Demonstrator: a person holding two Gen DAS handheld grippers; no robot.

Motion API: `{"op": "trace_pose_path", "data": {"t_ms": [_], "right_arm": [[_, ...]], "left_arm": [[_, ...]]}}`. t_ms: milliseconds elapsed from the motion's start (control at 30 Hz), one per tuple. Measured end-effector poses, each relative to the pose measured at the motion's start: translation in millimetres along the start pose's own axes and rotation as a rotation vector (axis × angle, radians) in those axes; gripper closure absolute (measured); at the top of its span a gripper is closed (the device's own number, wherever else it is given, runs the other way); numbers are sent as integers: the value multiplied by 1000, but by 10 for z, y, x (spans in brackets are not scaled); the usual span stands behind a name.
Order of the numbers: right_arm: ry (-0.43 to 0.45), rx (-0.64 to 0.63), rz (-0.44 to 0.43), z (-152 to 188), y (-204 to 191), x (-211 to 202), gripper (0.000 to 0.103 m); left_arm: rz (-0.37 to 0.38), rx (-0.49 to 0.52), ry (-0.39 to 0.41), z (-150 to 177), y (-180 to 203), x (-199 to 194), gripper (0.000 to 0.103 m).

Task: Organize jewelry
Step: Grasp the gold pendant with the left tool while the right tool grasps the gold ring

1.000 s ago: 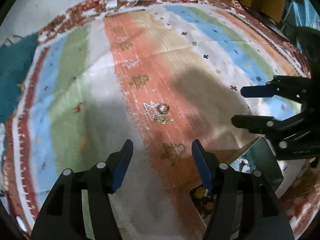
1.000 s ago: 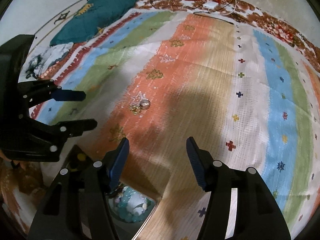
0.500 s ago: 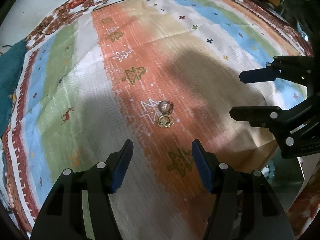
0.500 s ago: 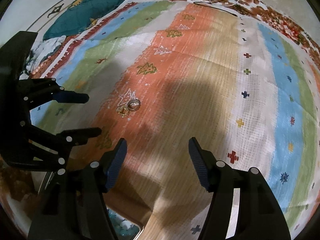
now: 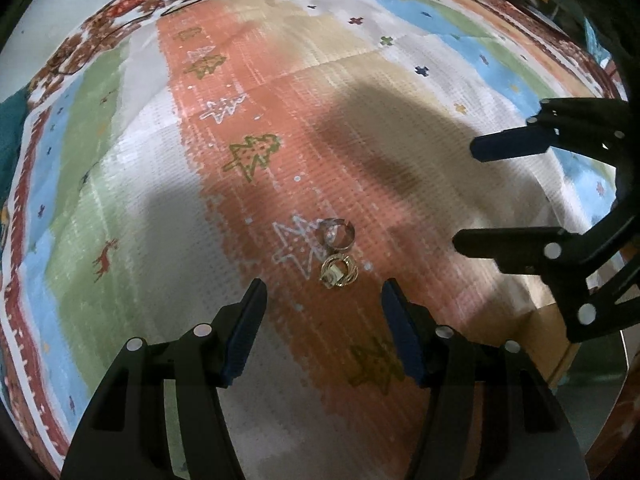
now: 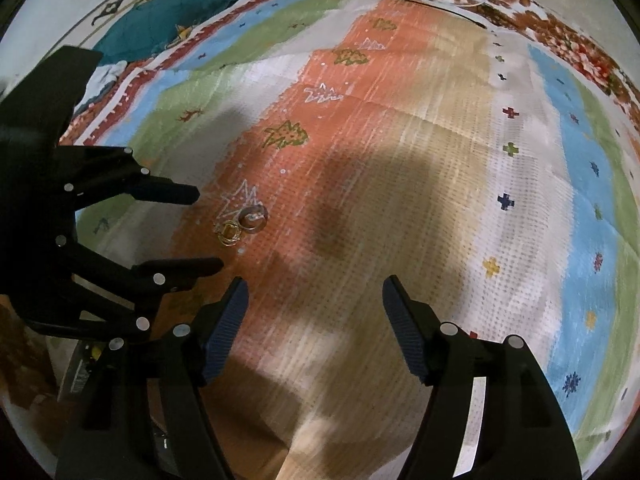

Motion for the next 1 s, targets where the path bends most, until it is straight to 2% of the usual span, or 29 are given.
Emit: {"op": "trace_pose_path", "data": {"t_ms": [167,233,300,367,433,667,1000], "right_arm": [[-2,-24,-5,-33,-9,72,34],[-4,-29,-9,-50,-11,103,34],[-2,-38,-12,-66,-18,132,34],[-3,-51,-12,-78,-30,164,34],[-2,-65,-13,-91,-50,189,34],[6,-106,-39,-144,-135,246,34],[1,-185,-62,-232,-339,384,34]], "left_arm": [[-5,59,1,-11,60,85,52],[8,65,12,-29,57,81,64],[8,71,20,-41,51,89,73],[7,78,19,-40,52,103,77],[13,75,16,-38,42,100,87],[24,48,-12,4,-28,67,88],[17,-89,-12,39,-415,-39,88]]}}
Point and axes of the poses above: each gripper's, at about its wrist camera, not at the fingertips, and x roughly the way its jaws point, y to its right, z to its underside, the point moved 6 cm from there along x, roughly the way its jaws point, and after that the axes turned 3 degrees about y, right-handed, at the moved point
